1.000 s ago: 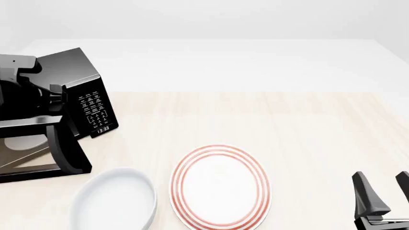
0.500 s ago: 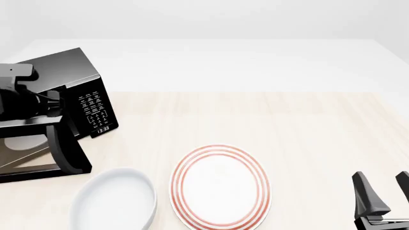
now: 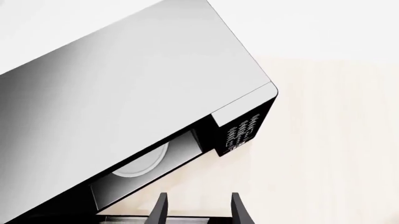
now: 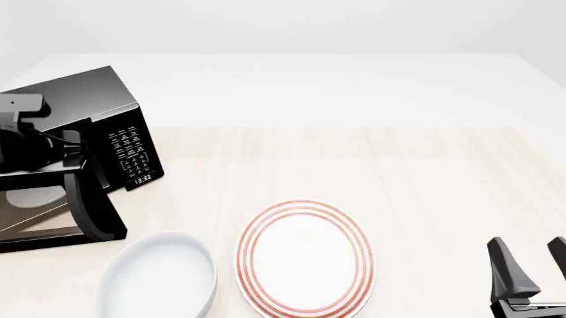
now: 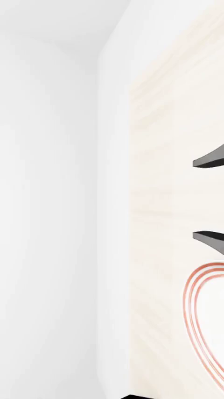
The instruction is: Open the microwave.
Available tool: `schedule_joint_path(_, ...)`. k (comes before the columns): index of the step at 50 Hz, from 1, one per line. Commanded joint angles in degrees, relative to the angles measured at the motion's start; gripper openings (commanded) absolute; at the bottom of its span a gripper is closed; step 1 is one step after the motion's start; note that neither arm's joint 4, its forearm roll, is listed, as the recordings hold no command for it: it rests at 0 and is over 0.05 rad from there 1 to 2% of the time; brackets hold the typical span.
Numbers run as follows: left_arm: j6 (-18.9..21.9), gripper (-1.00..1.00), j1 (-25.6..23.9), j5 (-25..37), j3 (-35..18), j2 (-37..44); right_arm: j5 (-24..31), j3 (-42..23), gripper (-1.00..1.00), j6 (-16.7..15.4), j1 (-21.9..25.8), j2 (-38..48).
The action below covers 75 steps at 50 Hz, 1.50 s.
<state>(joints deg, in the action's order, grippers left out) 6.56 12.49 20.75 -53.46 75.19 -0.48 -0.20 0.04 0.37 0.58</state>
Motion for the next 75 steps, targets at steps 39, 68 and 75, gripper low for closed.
schedule_joint_path(39,0.4,1.0,0.9,-0.5,2.8,-1.7,0.0,0.0,1.0,0.0,0.0,0.0)
schedule_joint_path(68,0.8,1.0,1.0,0.1,3.9,-3.4,0.0,0.0,1.0,0.0,0.0,0.0)
schedule_joint_path(75,0.7,1.0,0.8,0.1,4.7,-4.2,0.0,0.0,1.0,0.0,0.0,0.0)
